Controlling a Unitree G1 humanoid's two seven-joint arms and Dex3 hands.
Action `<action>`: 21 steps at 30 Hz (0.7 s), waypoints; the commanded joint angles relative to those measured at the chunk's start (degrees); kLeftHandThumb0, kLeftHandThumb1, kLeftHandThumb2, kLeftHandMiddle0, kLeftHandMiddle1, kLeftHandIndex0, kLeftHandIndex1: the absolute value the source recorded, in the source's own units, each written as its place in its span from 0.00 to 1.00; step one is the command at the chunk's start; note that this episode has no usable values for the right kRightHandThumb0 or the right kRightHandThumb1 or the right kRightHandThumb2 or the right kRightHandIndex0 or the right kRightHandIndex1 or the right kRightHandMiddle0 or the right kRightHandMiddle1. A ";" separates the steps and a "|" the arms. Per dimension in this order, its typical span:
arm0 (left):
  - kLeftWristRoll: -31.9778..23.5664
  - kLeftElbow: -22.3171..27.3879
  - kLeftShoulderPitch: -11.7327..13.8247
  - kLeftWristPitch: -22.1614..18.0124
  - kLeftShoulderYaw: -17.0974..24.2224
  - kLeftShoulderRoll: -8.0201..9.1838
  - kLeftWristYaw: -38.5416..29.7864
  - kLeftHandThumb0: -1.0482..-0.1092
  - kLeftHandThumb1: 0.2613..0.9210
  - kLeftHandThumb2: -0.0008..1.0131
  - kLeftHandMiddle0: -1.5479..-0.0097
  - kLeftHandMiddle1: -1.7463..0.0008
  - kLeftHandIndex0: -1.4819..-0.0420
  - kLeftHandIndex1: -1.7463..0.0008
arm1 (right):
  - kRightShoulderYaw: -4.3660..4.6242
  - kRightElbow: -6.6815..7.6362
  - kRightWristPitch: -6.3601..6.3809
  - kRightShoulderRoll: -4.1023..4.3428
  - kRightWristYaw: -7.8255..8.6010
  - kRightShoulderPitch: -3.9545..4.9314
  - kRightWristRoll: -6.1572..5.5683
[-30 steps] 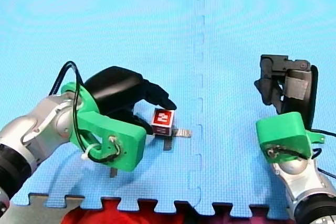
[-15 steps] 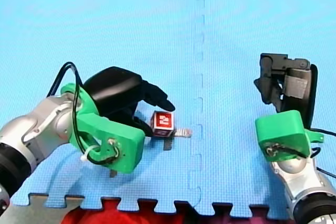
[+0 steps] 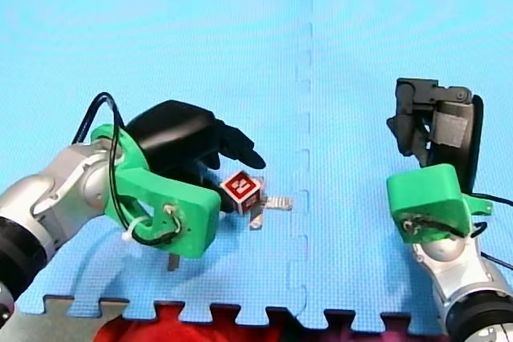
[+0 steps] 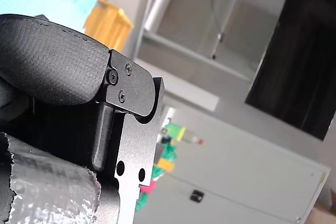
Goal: Stack cube left
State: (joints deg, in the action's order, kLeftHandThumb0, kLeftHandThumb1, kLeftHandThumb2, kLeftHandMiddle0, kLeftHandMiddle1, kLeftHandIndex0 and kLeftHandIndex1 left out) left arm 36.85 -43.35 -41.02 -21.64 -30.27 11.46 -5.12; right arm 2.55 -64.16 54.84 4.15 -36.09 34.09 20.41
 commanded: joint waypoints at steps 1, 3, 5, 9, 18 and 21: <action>0.15 1.15 0.46 0.60 0.06 0.23 -0.35 0.03 0.81 0.01 0.48 0.29 0.49 0.99 | 0.18 0.22 -0.44 0.25 -0.58 0.21 0.25; -0.08 0.44 0.63 -0.42 0.04 0.60 -0.02 0.01 0.84 0.00 0.48 0.36 0.47 0.99 | 0.32 0.28 -0.54 0.23 -0.72 0.22 0.31; -0.18 -0.48 0.49 -1.39 0.01 0.67 0.34 0.00 0.84 0.00 0.47 0.40 0.44 0.99 | 0.41 0.36 -0.55 0.18 -0.73 0.18 0.22; -0.21 -2.21 0.07 -2.91 -0.05 0.61 0.89 0.02 0.83 0.00 0.45 0.52 0.43 1.00 | 0.48 0.55 -0.63 0.00 -0.64 0.08 -0.02; -0.52 -2.76 -0.13 -3.90 0.11 0.68 0.21 0.03 0.82 0.00 0.43 0.56 0.46 1.00 | 0.40 0.66 -0.46 -0.03 -0.06 -0.26 -0.56; -1.76 3.18 2.14 -3.05 1.63 4.38 -3.49 0.01 0.85 0.01 0.42 0.57 0.48 1.00 | 0.31 0.62 -0.26 -0.03 0.15 -0.53 -0.81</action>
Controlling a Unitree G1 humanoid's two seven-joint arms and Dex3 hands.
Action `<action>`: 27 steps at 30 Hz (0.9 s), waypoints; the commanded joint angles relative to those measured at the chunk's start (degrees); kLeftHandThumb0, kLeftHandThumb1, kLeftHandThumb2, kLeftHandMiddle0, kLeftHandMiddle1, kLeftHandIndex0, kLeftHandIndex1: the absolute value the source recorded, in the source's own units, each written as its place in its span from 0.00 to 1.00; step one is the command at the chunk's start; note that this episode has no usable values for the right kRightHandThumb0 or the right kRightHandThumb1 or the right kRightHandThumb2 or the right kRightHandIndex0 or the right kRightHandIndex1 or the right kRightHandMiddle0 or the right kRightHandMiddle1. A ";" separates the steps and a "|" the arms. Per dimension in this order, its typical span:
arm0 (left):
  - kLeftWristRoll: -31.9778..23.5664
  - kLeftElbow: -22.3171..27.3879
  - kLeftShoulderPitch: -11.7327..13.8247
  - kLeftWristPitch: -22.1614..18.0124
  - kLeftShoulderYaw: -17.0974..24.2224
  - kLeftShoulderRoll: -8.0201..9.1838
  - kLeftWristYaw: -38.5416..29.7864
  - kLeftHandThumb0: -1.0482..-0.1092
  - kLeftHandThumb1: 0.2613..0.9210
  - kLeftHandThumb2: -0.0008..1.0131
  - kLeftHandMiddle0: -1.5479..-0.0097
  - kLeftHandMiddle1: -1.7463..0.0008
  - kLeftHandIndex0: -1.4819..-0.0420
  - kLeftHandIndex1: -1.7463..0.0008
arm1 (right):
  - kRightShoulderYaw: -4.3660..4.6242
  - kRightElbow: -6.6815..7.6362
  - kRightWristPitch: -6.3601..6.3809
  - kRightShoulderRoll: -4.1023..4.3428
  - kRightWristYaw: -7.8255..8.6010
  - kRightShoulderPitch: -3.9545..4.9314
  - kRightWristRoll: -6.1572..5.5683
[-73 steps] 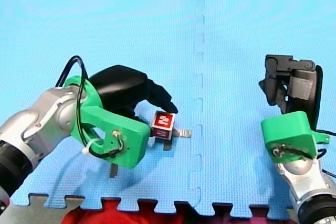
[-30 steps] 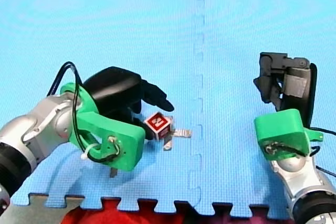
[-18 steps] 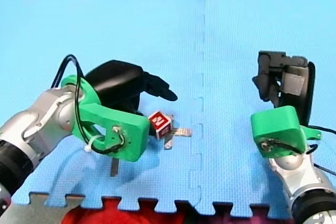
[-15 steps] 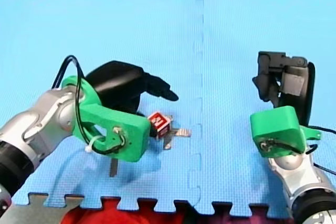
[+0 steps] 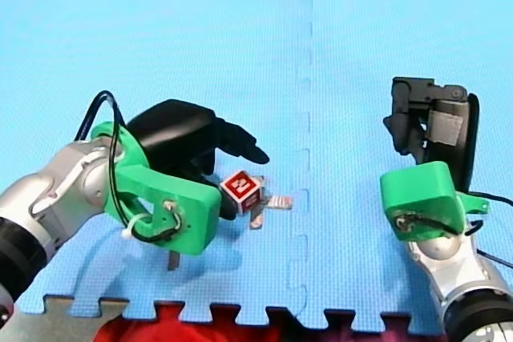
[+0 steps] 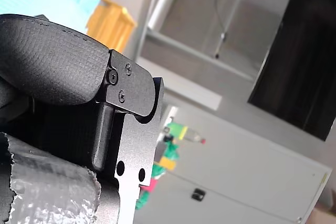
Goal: Stack cube left
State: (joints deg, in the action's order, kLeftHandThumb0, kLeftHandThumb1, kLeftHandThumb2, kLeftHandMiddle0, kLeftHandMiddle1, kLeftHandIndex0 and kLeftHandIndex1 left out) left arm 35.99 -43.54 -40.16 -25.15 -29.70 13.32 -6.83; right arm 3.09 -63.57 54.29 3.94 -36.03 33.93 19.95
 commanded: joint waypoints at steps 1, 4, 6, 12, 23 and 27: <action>-1.68 6.54 2.41 0.81 1.92 4.15 -3.56 0.00 0.85 0.01 0.40 0.56 0.48 1.00 | -0.30 -0.01 0.35 0.25 0.19 -0.50 -0.48; -3.84 15.10 4.83 2.67 4.53 7.76 -7.97 0.00 0.87 0.00 0.42 0.28 0.49 1.00 | -0.53 -0.14 0.47 0.46 0.56 -0.95 -0.90; -4.74 18.73 5.94 3.22 5.96 8.75 -8.54 0.00 0.87 0.00 0.46 0.08 0.47 0.99 | -0.66 -0.24 0.51 0.52 0.86 -1.09 -1.15; -3.55 24.00 8.16 1.98 8.61 11.39 -5.51 0.00 0.90 0.01 0.46 0.00 0.49 1.00 | -1.00 -0.26 -0.20 0.30 1.35 -1.22 -1.67; -4.03 26.00 10.07 2.34 10.87 11.19 -3.47 0.00 0.93 0.01 0.46 0.00 0.47 0.99 | -1.16 1.14 -2.71 -0.19 2.35 -1.83 -2.30; -4.51 28.19 11.13 4.23 12.05 11.57 -4.12 0.00 0.91 0.00 0.48 0.00 0.46 0.99 | -1.16 1.70 -3.16 -0.29 2.49 -2.10 -2.32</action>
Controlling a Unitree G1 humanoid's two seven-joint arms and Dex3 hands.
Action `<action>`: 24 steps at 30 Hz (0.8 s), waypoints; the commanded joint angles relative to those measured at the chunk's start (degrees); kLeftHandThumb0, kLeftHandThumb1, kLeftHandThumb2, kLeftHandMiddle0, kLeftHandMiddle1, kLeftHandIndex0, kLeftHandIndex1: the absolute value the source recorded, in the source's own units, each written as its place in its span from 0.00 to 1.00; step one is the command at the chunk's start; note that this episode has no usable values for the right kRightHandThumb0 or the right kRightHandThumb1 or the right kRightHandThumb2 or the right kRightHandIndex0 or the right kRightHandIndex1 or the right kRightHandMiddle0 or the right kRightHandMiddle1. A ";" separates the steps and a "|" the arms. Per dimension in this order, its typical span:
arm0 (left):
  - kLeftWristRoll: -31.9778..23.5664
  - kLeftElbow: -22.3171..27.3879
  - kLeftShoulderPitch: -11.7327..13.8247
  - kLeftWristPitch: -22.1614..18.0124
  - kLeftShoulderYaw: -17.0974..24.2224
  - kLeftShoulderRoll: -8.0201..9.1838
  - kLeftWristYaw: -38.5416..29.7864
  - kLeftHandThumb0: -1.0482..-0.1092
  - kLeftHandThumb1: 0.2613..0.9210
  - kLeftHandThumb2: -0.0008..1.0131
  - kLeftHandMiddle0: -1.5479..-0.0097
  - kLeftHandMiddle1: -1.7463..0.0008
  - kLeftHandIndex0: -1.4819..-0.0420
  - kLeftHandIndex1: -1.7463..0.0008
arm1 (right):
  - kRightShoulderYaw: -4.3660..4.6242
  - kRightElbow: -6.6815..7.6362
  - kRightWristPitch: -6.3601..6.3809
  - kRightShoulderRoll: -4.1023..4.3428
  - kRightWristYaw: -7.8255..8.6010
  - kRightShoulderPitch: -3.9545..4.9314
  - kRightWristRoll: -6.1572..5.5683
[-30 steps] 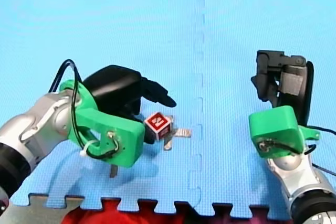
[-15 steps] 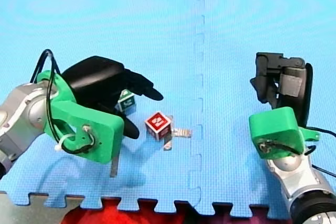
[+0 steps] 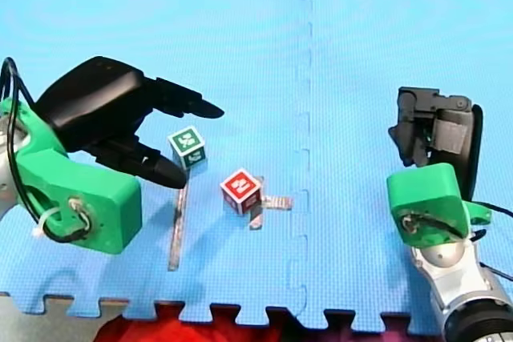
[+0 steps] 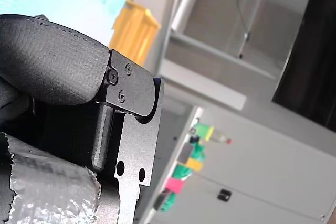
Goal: Stack cube left
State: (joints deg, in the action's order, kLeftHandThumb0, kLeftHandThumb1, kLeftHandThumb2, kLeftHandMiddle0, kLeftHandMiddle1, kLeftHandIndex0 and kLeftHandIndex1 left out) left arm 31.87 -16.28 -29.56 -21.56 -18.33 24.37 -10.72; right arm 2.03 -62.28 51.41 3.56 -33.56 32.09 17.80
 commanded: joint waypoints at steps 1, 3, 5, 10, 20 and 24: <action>-0.47 1.32 0.78 0.93 0.99 0.65 -0.23 0.00 0.90 0.00 0.48 0.00 0.46 0.99 | -0.09 0.51 -0.33 0.07 0.04 -0.32 -0.17; -0.27 1.08 0.92 0.90 1.54 1.24 0.28 0.00 0.90 0.00 0.48 0.00 0.46 0.99 | -0.09 0.68 -0.41 0.02 0.04 -0.42 -0.14; 0.19 -0.95 0.49 0.40 1.95 1.82 1.49 0.00 0.89 0.00 0.46 0.00 0.46 0.99 | -0.08 0.80 -0.52 -0.01 0.03 -0.47 -0.09; 3.29 -18.73 -3.69 -6.25 1.49 0.44 15.52 0.02 0.82 0.00 0.41 0.00 0.42 0.98 | -0.03 0.85 -0.81 -0.04 -0.22 -0.44 0.10; -9.79 -39.59 -6.13 -15.09 7.93 -6.34 15.36 0.18 0.71 0.00 0.43 0.00 0.37 0.98 | -0.26 0.83 -1.01 0.19 -0.06 -0.36 0.00; -14.25 -42.07 -6.70 -15.22 9.89 -7.79 10.34 0.21 0.70 0.00 0.51 0.00 0.36 0.98 | -0.38 0.85 -0.96 0.32 0.16 -0.34 -0.17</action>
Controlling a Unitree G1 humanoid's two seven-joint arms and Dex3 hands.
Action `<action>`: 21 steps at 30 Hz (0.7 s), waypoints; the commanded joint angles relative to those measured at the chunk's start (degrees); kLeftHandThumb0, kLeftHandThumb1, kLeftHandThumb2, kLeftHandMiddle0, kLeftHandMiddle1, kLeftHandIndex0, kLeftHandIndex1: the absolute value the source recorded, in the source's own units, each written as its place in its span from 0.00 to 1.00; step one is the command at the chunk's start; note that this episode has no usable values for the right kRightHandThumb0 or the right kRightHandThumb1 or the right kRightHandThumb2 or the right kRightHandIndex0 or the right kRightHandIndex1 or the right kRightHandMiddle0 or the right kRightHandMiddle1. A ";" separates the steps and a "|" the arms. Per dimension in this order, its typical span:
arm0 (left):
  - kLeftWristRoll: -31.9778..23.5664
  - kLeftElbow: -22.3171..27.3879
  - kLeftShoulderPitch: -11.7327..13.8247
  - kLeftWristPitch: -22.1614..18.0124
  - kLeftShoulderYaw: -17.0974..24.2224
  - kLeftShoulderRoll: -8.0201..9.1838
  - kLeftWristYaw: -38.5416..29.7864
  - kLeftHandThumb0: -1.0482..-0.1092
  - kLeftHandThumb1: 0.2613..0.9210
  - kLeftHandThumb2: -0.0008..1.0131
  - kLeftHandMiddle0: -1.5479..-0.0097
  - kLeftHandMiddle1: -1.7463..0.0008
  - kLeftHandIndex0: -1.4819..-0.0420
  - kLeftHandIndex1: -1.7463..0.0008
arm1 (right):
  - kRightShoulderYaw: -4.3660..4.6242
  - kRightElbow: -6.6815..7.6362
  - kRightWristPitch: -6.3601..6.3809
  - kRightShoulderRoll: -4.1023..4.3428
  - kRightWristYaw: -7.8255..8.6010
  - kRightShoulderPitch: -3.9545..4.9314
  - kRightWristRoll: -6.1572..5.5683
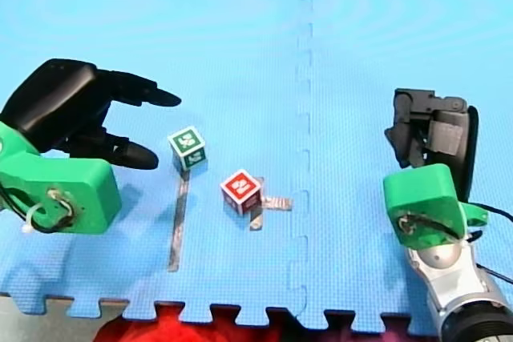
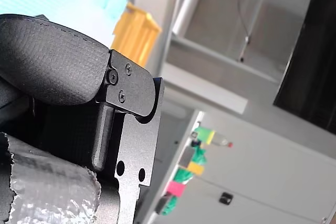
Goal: Stack cube left
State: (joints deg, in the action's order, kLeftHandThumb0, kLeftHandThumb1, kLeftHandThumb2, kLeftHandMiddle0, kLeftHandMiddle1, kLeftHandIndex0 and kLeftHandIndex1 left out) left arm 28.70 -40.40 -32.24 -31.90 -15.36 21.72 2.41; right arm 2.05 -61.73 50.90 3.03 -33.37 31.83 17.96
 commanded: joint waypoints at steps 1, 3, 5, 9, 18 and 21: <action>-11.47 -18.22 -4.15 -4.99 6.99 -5.12 -3.32 0.21 0.70 0.00 0.52 0.00 0.36 0.98 | -0.42 0.32 -0.43 0.87 0.02 -0.08 -0.35; -11.72 -19.00 -4.47 -5.51 6.89 -4.87 -3.68 0.22 0.68 0.00 0.54 0.01 0.36 0.98 | -0.45 0.33 -0.40 0.91 0.10 -0.05 -0.39; -11.21 -20.08 -5.00 -6.12 6.39 -4.46 -3.45 0.24 0.67 0.00 0.54 0.04 0.35 0.98 | -0.47 0.28 -0.34 0.99 0.22 0.02 -0.42; -10.54 -21.94 -5.87 -6.96 5.76 -4.33 -2.98 0.29 0.65 0.00 0.53 0.06 0.35 0.99 | -0.48 0.22 0.07 1.20 0.24 0.06 -0.32; -10.22 -27.05 -7.58 -8.75 5.28 -4.63 -3.42 0.36 0.64 0.00 0.55 0.00 0.36 0.99 | -0.54 0.17 0.88 1.37 0.61 0.05 -0.47; -9.87 -28.38 -8.19 -8.32 4.87 -4.54 -4.43 0.37 0.64 0.00 0.57 0.00 0.38 1.00 | -0.50 0.12 1.08 1.46 0.52 -0.04 -0.35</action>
State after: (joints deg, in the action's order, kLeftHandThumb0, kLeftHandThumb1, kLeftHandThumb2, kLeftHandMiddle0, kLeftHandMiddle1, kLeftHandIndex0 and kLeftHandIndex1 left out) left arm 18.93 -67.66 -39.67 -40.33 -10.57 17.04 -1.62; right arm 1.74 -61.72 51.66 4.01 -32.83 31.83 17.78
